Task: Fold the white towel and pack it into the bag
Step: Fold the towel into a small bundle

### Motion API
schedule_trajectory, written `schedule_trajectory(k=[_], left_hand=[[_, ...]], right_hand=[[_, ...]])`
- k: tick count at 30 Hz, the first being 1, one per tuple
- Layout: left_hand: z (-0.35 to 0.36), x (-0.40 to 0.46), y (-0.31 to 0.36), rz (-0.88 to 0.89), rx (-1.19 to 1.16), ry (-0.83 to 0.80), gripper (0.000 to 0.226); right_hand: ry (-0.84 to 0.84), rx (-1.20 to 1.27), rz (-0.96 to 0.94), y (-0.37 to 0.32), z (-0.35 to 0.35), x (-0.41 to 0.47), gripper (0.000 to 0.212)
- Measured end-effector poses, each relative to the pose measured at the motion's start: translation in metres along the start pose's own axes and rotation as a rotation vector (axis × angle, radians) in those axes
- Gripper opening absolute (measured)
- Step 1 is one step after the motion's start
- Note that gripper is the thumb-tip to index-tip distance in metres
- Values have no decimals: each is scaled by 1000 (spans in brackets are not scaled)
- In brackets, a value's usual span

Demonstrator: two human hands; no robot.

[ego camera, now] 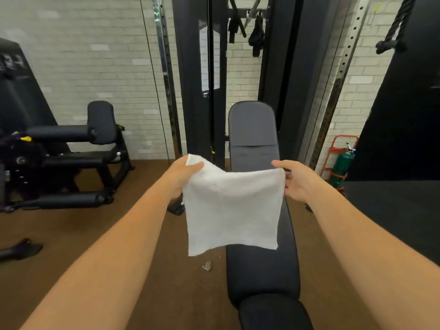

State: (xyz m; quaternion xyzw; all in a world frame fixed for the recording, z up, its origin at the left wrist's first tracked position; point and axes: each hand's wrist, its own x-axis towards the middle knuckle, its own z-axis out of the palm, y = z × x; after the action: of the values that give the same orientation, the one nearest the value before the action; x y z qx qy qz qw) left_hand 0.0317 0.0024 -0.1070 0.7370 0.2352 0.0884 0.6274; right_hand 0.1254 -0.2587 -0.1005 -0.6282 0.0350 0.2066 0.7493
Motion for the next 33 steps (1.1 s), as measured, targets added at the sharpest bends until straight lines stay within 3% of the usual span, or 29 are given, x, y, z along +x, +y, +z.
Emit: schedule_trajectory(k=[2,3,7,14,22,25,28,33], left_hand=[[-12,1,-2,-20,-38,-21,89],[-17,-7,5,-3,-25,-28,87],[-21,-52,34,109,115,-24,44],[-49,-72,44,232,312,100,43],[-71,-80,50,168,386,164,48],[-77,-84,52,184,338,163,48],[-82,-86,54,274,413,98,25],[-94,-97,64,276,543,-108,41]], right_hand=[[4,52,-15,-4,4,-14,33],[-6,44,-7,-6,7,-22,33],[-86,-75,61,-9,18,-45,32],[-154,-267,140,-8,36,-76,41],[-14,-89,-82,-23,54,-85,40],[57,-279,-219,-29,59,-88,38],[131,-532,-349,-33,65,-87,24],[183,-764,-472,-40,71,-88,20]])
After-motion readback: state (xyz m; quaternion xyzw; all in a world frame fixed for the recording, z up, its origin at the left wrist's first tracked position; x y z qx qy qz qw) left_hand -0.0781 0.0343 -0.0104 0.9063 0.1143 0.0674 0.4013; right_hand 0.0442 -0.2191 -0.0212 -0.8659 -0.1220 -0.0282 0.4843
